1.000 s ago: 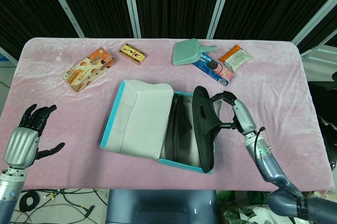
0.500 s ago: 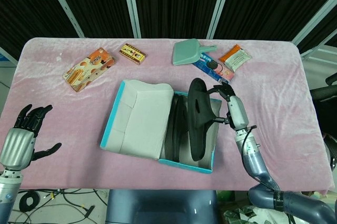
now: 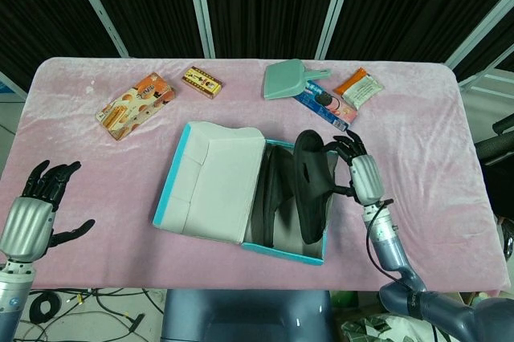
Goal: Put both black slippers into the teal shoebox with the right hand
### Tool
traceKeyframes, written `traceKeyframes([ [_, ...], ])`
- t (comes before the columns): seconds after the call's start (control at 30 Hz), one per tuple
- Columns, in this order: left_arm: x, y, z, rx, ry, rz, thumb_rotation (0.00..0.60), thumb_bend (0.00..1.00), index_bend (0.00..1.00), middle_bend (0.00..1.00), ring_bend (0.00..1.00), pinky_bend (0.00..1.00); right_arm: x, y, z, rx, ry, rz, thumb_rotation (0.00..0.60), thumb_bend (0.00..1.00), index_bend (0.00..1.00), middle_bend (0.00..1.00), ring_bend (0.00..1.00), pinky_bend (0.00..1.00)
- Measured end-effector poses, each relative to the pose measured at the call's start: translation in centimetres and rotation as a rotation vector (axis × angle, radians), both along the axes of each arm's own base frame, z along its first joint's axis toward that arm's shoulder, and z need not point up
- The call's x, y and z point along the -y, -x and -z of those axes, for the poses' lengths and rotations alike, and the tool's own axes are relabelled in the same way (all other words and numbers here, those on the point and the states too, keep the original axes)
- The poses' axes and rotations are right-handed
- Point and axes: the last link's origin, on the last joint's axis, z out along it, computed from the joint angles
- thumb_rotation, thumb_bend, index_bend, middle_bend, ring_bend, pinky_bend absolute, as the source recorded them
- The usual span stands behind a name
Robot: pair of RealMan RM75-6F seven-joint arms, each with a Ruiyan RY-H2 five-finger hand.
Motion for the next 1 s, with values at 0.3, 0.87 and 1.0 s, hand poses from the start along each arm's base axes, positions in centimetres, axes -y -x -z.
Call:
traceKeyframes([
  [0.3, 0.0, 0.0, 0.0, 0.001, 0.000, -0.003, 0.600, 0.01, 0.01, 0.15, 0.12, 0.07, -1.5, 0.9, 0.1, -0.070, -0.021, -0.058, 0.600, 0.18, 0.54, 0.42, 0.18, 0.07],
  [0.87, -0.3, -0.1, 0.2, 0.006, 0.003, 0.001, 0.600, 0.01, 0.01, 0.15, 0.12, 0.07, -2.8, 1.1, -0.3, -0.209, -0.183, 0.005, 0.600, 0.17, 0.29, 0.19, 0.03, 0.06],
  [1.0, -0.3, 0.0, 0.3, 0.008, 0.005, 0.001, 0.600, 0.01, 0.01, 0.15, 0.12, 0.07, -2.9, 0.6, -1.1, -0.240, -0.199, -0.006, 0.600, 0.17, 0.05, 0.04, 0.00, 0.05],
])
